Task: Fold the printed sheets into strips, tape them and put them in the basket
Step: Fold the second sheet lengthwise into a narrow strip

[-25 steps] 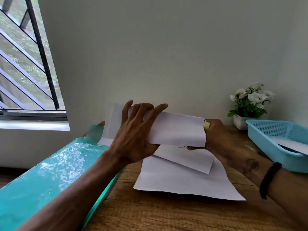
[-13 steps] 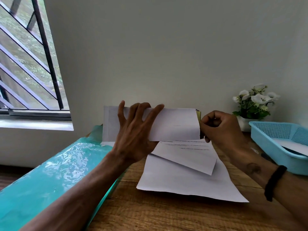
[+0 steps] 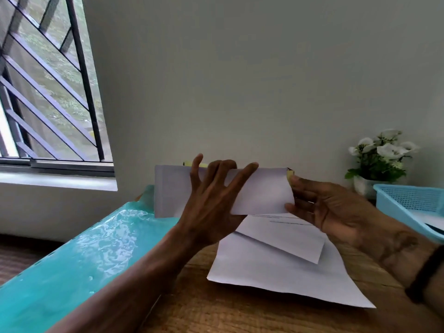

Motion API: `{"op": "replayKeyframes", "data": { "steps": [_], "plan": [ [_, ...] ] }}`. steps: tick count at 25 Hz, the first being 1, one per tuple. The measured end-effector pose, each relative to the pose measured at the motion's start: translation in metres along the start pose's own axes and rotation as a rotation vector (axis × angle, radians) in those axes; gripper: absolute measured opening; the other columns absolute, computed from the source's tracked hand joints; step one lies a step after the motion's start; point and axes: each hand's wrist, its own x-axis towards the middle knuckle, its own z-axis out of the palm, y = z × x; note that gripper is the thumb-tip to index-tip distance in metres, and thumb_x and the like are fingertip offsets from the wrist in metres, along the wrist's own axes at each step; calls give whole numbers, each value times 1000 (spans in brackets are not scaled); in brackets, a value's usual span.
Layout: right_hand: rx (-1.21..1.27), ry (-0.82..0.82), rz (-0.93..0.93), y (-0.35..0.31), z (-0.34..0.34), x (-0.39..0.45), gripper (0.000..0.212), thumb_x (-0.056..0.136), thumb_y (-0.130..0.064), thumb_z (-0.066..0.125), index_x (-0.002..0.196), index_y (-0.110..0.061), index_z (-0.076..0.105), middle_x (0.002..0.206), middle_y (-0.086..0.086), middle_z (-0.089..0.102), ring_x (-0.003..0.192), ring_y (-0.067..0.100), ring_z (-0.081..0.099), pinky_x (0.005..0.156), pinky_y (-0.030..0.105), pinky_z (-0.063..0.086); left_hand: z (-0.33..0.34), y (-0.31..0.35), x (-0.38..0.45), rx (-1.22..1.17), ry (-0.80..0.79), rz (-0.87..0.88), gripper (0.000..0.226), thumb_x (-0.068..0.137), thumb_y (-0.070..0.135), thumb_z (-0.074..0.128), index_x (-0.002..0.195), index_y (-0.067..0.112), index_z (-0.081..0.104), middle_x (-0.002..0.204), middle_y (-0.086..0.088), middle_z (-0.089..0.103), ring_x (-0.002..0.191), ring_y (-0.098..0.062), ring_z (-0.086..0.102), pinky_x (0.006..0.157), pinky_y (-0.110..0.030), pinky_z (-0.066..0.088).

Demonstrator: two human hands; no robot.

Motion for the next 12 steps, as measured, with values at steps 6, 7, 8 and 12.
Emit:
{"op": "replayKeyframes", "data": {
  "steps": [6,7,8,12],
  "plan": [
    [-45,-49,40,11,4,-2,29,87,-1,71,115,2,72,115,20,76,96,30,75,68,36,66,1,2,-1,-24,52,72,82,83,55,70,156,25,47,130,-9,59,126,-31,54,122,-64,14],
    [-57,-55,33,12,5,-2,28,89,2,68,116,3,72,116,20,76,95,30,75,67,36,66,0,2,-1,-30,33,74,84,84,59,68,157,26,44,132,-9,58,128,-31,53,122,-65,13],
    [-55,-59,25,11,5,-1,29,90,4,66,119,4,71,118,21,75,95,31,75,67,36,66,0,2,-1,-30,6,65,87,85,65,65,159,27,40,136,-8,56,132,-31,52,122,-66,12],
    [-37,-100,-55,0,2,0,35,80,9,64,112,1,73,113,17,75,88,25,76,68,36,66,-3,-16,-1,-19,-75,-37,105,79,82,59,164,28,27,151,-5,46,145,-28,41,121,-71,1]
  ]
}}
